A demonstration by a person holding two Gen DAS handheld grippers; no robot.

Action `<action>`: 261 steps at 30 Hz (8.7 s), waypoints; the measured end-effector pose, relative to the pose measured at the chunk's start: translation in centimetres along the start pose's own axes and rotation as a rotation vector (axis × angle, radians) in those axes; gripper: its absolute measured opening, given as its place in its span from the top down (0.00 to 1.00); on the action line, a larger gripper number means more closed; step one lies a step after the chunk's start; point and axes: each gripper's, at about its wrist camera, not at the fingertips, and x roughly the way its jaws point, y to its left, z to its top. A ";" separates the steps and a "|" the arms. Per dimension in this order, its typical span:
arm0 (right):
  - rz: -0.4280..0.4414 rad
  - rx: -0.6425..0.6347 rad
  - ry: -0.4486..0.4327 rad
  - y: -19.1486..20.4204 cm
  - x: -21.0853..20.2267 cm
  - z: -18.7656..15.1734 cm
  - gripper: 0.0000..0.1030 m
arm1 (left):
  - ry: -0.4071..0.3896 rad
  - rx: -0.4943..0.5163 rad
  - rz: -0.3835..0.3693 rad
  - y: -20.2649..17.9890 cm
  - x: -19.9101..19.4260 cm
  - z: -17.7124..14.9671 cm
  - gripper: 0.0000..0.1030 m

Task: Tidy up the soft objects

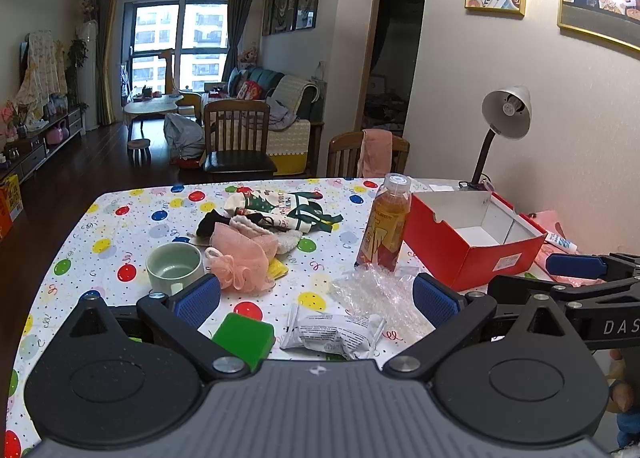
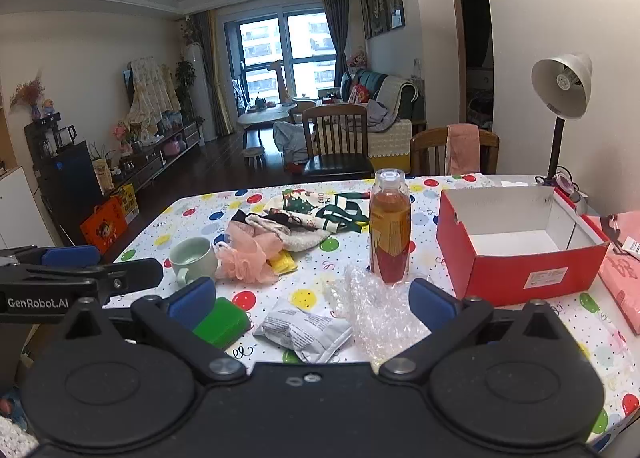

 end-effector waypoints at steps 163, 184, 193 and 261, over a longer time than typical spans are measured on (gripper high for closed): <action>-0.046 -0.031 0.105 -16.5 8.9 10.9 0.64 | 0.136 0.134 -0.218 -8.4 15.2 10.9 0.26; -0.244 0.056 0.175 -33.8 17.9 10.1 0.64 | 0.284 0.216 -0.234 -24.5 32.6 13.4 0.26; -0.224 -0.034 0.289 -34.9 21.7 7.3 0.64 | 0.403 0.198 -0.179 -28.4 41.5 12.0 0.26; -0.118 0.005 0.259 -31.6 15.7 8.5 0.23 | 0.432 0.127 -0.318 -26.9 35.3 12.8 0.19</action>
